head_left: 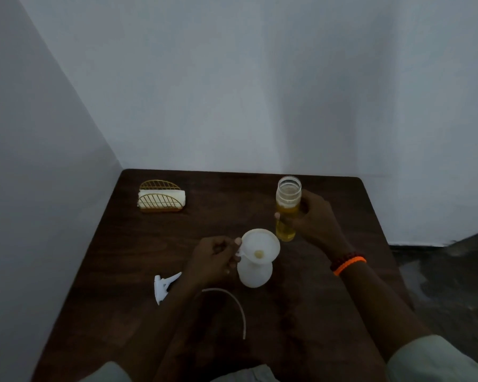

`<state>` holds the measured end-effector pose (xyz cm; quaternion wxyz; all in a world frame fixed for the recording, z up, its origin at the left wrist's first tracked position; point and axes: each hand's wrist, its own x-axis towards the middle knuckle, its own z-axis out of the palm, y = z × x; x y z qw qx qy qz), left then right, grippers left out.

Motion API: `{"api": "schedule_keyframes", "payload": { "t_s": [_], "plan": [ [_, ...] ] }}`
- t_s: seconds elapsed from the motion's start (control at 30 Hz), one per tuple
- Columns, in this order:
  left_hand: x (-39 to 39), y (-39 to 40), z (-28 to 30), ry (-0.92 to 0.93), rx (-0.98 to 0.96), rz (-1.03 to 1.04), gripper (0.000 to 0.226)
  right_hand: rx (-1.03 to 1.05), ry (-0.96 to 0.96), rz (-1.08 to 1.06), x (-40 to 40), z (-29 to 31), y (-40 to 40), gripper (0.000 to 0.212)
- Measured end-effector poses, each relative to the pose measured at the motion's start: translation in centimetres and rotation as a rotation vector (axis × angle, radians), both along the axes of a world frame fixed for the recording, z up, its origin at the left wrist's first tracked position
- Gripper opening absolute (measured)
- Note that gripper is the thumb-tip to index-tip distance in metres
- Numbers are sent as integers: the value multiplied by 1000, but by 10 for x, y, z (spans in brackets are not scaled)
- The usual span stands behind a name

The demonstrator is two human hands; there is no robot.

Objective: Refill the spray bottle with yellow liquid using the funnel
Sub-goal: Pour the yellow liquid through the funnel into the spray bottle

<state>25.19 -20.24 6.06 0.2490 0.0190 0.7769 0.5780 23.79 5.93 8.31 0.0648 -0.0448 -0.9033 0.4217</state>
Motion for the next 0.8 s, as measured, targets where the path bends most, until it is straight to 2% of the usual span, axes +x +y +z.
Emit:
{"api": "schedule_keyframes", "payload": {
  "t_s": [0.1,0.3,0.47,0.7,0.8],
  "plan": [
    [4,6,-1,-39,62,0,21,3,7,-19,17,2,3,52],
    [7,8,-2,-7,68,-2,16,39,21,-10,43,1,10,48],
    [7,9,-2,-19,68,1,15,128,35,68,57,1,11,49],
    [10,7,-4,6,63,-4,14,259,-17,127,67,-10,14,73],
    [11,7,-4,3,71,0,15,344,-27,142,69,-11,12,75]
  ]
}}
